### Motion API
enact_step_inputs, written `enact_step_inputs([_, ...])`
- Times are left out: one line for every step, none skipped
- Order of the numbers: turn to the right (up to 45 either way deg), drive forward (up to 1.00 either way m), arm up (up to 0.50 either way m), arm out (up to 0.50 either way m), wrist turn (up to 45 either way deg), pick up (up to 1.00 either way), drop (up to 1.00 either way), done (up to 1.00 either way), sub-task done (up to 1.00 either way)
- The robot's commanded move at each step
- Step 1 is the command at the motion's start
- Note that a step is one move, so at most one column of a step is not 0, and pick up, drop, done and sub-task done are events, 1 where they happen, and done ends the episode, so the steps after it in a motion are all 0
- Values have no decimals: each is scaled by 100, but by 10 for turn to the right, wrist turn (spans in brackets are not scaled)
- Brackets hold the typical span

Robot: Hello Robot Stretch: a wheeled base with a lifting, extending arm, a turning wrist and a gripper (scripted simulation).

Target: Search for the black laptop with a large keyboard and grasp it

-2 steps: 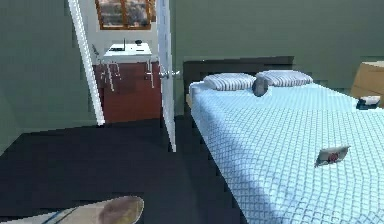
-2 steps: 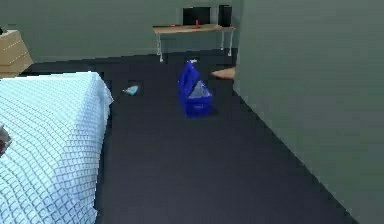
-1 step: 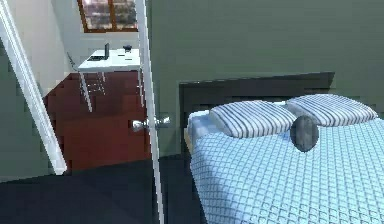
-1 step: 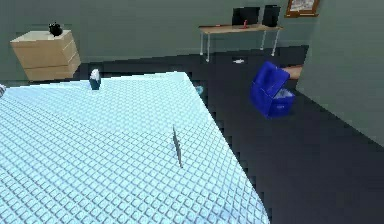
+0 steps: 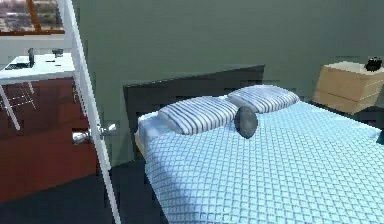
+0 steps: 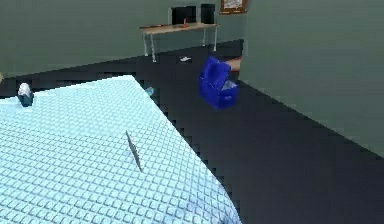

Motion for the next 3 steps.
enact_step_inputs([0,5,0,0,0,0,0,0,0])
enact_step_inputs([-270,0,0,0,0,0,0,0,0])
enact_step_inputs([0,45,0,0,0,0,0,0,0])
